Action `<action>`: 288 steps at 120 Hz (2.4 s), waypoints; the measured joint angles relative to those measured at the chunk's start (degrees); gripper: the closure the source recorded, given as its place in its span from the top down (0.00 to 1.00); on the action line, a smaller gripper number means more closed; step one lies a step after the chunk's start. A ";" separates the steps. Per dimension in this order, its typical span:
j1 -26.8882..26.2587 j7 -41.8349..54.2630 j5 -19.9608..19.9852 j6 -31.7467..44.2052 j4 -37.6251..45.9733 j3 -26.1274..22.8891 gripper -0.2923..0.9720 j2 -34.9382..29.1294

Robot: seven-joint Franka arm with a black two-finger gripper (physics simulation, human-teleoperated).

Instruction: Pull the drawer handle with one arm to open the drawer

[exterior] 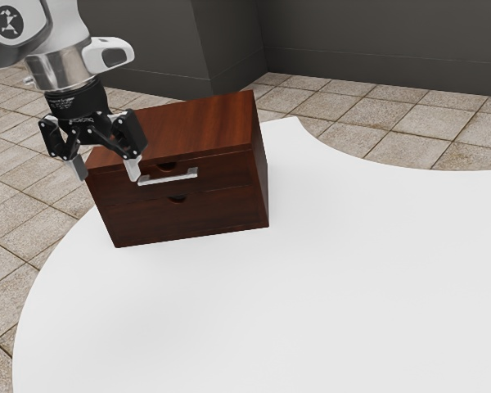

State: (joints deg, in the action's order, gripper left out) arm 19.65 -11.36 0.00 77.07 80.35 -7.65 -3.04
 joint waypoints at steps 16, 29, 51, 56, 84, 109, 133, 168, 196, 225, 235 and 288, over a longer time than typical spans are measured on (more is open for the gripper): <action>0.00 0.00 0.00 0.00 -0.01 0.00 0.77 0.01; 0.00 -0.01 0.00 0.00 0.00 0.00 0.77 0.03; 0.08 -0.06 0.02 -0.39 -2.13 -0.06 0.77 -0.06; 0.04 -0.10 0.05 -1.30 -5.42 -0.03 0.77 -0.15; -0.62 -0.27 1.34 -5.95 -17.17 -0.60 0.77 -2.58; -0.56 -0.39 2.32 -8.73 -17.57 -0.29 0.77 -2.59; 0.11 -0.42 3.12 -8.59 -17.28 0.93 0.77 -1.49; 0.08 -0.42 3.90 -7.43 -16.91 1.35 0.77 1.85; 0.01 -0.52 3.70 -4.52 -8.75 0.91 0.77 -1.38; -1.57 -0.62 3.57 -0.81 12.93 -2.10 0.77 -16.19; -2.23 -0.87 3.57 0.62 19.47 -1.95 0.77 -21.32; -19.89 -2.37 1.18 4.69 37.46 4.97 0.77 -41.30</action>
State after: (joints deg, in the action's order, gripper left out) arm -0.24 -13.73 1.18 81.77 117.81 -2.68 -44.34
